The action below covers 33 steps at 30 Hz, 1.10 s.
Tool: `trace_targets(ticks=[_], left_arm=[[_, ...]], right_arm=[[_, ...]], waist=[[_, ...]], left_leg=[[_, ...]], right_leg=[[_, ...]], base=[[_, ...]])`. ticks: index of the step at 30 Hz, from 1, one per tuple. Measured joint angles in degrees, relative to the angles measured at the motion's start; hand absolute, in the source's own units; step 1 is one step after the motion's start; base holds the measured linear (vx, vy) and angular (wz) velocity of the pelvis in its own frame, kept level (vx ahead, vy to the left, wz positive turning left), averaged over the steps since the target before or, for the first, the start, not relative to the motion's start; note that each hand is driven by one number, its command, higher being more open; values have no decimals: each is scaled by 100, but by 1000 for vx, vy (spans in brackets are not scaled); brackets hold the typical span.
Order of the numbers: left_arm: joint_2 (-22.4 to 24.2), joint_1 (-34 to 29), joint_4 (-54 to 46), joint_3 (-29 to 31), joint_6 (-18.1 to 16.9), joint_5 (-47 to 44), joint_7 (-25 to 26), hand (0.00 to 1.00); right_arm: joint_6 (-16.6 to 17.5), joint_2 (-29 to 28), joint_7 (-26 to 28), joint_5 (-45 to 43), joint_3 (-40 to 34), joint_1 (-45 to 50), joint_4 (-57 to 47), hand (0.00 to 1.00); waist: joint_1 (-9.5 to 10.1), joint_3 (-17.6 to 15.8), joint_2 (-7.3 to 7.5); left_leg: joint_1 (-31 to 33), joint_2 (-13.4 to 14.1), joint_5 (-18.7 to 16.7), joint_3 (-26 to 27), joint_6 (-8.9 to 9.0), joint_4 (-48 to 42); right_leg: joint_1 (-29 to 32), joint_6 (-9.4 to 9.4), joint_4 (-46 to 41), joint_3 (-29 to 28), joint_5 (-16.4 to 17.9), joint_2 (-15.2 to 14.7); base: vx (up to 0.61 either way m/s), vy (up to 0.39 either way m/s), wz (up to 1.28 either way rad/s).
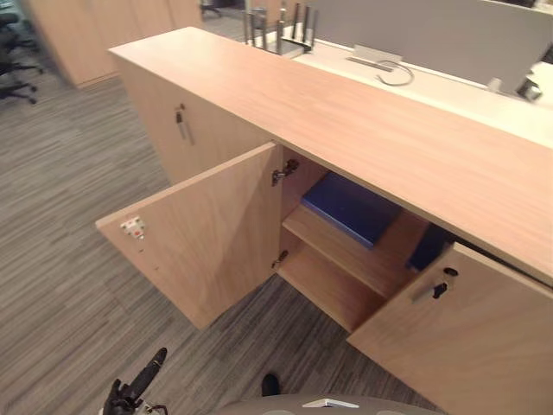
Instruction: Walk over to the cabinet, pick up the folder, carry it to the office cabinet, place the folder inside the office cabinet, then close the office cabinet door
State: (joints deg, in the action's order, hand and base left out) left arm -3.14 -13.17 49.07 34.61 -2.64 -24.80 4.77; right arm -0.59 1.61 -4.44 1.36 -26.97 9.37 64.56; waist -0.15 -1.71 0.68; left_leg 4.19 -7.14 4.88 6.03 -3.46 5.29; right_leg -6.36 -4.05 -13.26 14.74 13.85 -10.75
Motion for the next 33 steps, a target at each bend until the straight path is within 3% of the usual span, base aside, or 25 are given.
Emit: trace_targets(ticks=[4,5,7,9,11,13,15,17,19,20,21,26,30,33], left_arm=[[189,-187,524,-5,44,-7,-15,100],[258,-197,544,-5,44,-15,-25,100],[331,-63,602,-5,48,-63,-48,100],[347,15,742,-6,57,-214,-46,100],[424,71,896,-2,64,-225,-41,100],[500,49,970,1,64,-243,-33,100],[524,121,1073,10,66,-254,-49,100],[508,133,1118,84,69,-252,-66,100],[482,178,1113,203,65,-233,-148,100],[486,183,1119,224,66,-215,-158,100],[478,203,1123,224,67,-198,-160,100],[372,166,1176,157,75,136,-151,100],[175,220,1009,-130,73,722,-119,100],[77,256,248,-576,78,1230,12,100]], right_arm=[[3,-5,13,4,-79,-27,103,100],[-2,-8,12,8,-169,-28,117,100],[-10,6,-5,3,-366,-94,130,100],[-21,86,-23,4,-474,-210,226,100],[-32,269,-108,0,-586,-235,236,100],[-31,351,-123,-10,-698,-295,235,100],[-32,371,-130,-64,-902,-353,244,100],[-27,289,-120,-68,-1030,-429,240,100],[-24,73,-91,-68,-1091,-497,254,100],[-26,1,-80,-68,-1165,-518,307,100],[-30,-42,-75,-71,-1204,-527,324,100],[-27,5,-79,-229,-1278,-485,318,100],[-18,39,-111,-289,-994,-443,303,100],[11,50,-116,-290,-731,-391,200,100]], waist=[[44,1,86],[89,-56,139],[147,-288,110],[119,-377,37],[140,-480,-96],[110,-542,-181],[101,-662,-187],[143,-655,-128],[127,-637,3],[121,-631,-28],[75,-636,-52],[-6,-637,-233],[-18,-614,-265],[-35,-605,-271]], left_leg=[[57,17,176,-427,129,-29],[162,59,243,-565,174,-74],[372,181,204,-681,209,-398],[652,480,70,8,261,-848],[753,981,-408,889,340,-1637],[746,1097,-693,925,446,-1885],[737,1042,-750,935,430,-1912],[702,884,-643,819,301,-1736],[337,530,-202,614,254,-722],[77,419,136,462,230,-55],[101,384,192,332,199,14],[122,236,116,59,51,15],[115,133,36,157,-42,15],[110,134,14,276,-60,15]], right_leg=[[-49,-16,352,190,21,129],[-88,-55,439,360,51,212],[-182,-37,447,727,55,345],[-156,-2,519,1177,36,404],[-178,40,483,1487,14,413],[-179,61,427,1666,17,367],[-288,61,375,1899,16,274],[-287,50,261,2004,11,165],[-274,-9,230,2203,-54,-4],[-271,23,227,2315,-130,-3],[-285,20,225,2377,-164,5],[-293,58,220,2401,-537,-45],[-218,37,196,2070,-551,-133],[-145,20,262,1726,-518,-160]], base=[[-16,-173,54],[-46,-231,71],[-141,-236,83],[-177,-186,94],[-64,-140,70],[25,-13,61],[33,88,62],[10,120,37],[6,158,63],[-5,133,66],[-2,80,75],[44,104,31],[53,64,-12],[37,12,-23]])
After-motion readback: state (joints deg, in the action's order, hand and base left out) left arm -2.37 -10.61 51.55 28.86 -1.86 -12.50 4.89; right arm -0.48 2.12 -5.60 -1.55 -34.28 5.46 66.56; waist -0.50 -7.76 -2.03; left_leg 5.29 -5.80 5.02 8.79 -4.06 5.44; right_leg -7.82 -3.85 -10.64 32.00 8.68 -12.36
